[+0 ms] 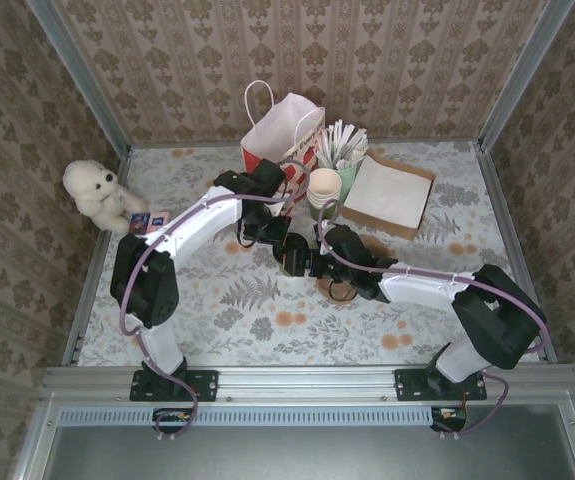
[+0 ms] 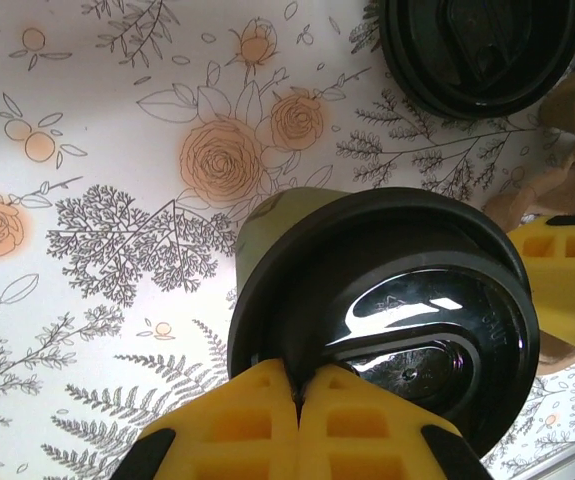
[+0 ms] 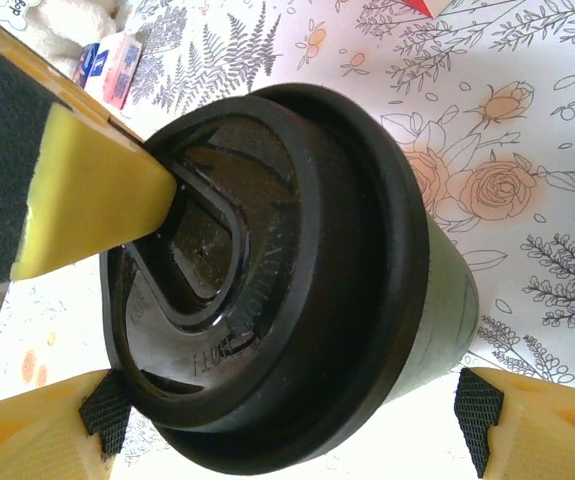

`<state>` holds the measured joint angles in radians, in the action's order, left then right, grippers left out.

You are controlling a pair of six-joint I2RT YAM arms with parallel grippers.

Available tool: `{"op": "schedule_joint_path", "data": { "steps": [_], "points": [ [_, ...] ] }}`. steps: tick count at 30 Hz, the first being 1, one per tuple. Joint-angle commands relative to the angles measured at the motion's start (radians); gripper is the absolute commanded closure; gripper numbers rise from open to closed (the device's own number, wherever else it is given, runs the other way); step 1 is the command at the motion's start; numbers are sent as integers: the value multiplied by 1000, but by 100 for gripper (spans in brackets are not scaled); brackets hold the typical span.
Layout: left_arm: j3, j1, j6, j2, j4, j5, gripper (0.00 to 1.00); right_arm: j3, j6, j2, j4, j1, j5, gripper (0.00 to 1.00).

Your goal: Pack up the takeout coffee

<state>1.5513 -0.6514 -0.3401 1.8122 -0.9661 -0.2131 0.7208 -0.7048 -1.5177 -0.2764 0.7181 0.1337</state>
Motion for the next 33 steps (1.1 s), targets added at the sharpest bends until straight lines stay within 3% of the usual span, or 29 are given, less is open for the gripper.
{"op": "schedule_joint_path", "data": {
  "steps": [1, 9, 13, 21, 27, 33],
  "points": [
    [-76, -11, 2, 59, -69, 3, 100, -48, 56, -40, 106, 4, -114, 14],
    [-62, -13, 38, 82, -71, 10, 100, -27, 123, -24, 162, 8, -150, 14],
    [-54, -12, 76, 78, -72, 32, 100, -23, 101, 58, 114, -8, -26, 13],
    [35, -25, 259, 56, -88, 15, 100, -37, -86, 114, 84, -226, 247, 13],
    [111, -29, 404, 87, -168, 11, 100, 100, -119, 44, 293, -267, 301, 23],
    [147, -30, 462, 85, -175, 3, 100, 181, -186, -45, 313, -267, 362, 29]
  ]
}}
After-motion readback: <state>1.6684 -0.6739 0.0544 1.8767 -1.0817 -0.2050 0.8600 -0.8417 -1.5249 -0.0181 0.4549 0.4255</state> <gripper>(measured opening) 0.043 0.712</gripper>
